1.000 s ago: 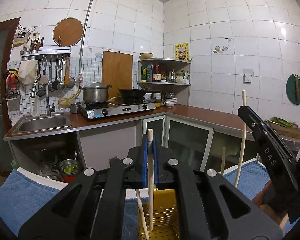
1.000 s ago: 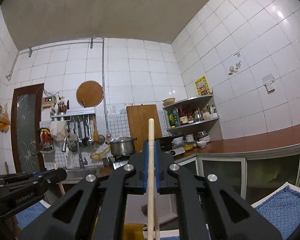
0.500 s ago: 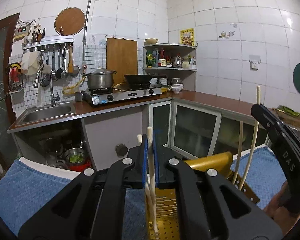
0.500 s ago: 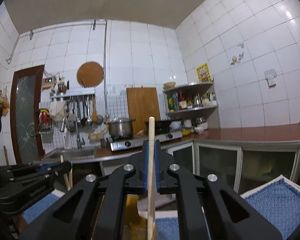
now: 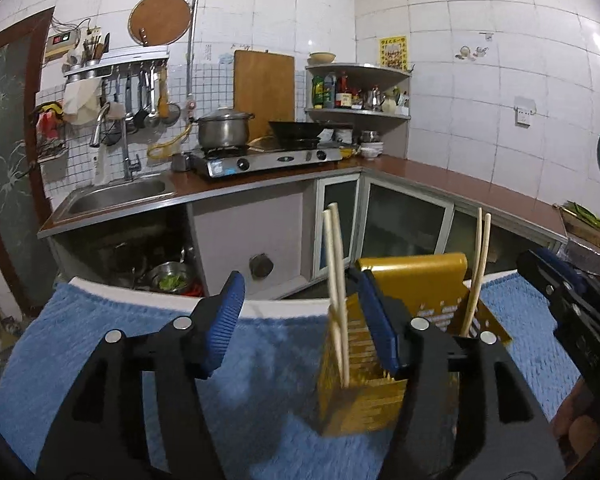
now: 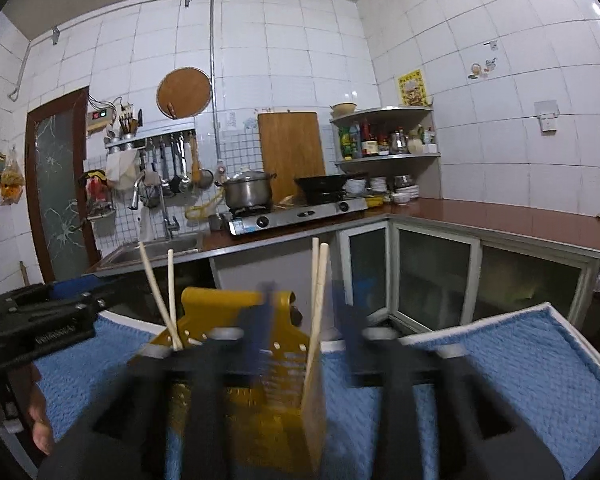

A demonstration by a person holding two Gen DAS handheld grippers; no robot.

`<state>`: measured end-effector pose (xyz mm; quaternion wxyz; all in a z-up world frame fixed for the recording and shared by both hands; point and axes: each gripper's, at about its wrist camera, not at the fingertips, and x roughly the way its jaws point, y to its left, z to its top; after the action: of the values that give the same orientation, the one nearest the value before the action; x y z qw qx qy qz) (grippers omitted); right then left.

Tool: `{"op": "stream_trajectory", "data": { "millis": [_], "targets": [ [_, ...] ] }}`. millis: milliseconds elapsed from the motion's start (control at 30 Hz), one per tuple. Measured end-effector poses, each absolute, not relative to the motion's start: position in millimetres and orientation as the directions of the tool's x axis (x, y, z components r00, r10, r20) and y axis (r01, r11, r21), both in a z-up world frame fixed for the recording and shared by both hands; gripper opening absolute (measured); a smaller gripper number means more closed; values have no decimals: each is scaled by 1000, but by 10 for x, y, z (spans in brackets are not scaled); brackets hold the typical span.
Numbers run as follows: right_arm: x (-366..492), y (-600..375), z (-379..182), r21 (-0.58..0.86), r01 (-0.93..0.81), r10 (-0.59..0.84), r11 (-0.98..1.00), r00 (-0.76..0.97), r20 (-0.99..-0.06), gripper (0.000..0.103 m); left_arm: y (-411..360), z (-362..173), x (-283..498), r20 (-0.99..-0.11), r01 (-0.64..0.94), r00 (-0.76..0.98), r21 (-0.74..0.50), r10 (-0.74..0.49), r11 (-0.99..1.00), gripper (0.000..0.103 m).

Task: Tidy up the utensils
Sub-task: 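Open both tools to release the chopsticks inside the yellow holder, then move both tools back down toward the loose chopsticks on the towel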

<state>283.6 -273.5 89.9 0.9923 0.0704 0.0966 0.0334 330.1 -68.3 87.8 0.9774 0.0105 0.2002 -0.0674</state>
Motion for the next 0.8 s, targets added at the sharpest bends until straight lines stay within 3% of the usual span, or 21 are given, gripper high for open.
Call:
{"op": "stream_trajectory", "data": {
  "millis": [267,367,500,800],
  "targets": [
    [2394,-2698,871,128,-34,70,991,955,-287,59,-418,806,2875,-472,95,876,-32,-99,995,86],
    [2255,-2697,799,143,-23,71,989,938,-338,65,-381,681,2733,-507,88,858,-18,-85,996,89],
    [2140,-2688,631,156,-17,80,988,911,-406,66,-308,477,2616,-568,73,819,-38,-81,997,94],
    [2192,-2613,134,131,11,60,991,851,-522,66,-403,-21,2651,-682,61,729,-26,-63,998,94]
  ]
}}
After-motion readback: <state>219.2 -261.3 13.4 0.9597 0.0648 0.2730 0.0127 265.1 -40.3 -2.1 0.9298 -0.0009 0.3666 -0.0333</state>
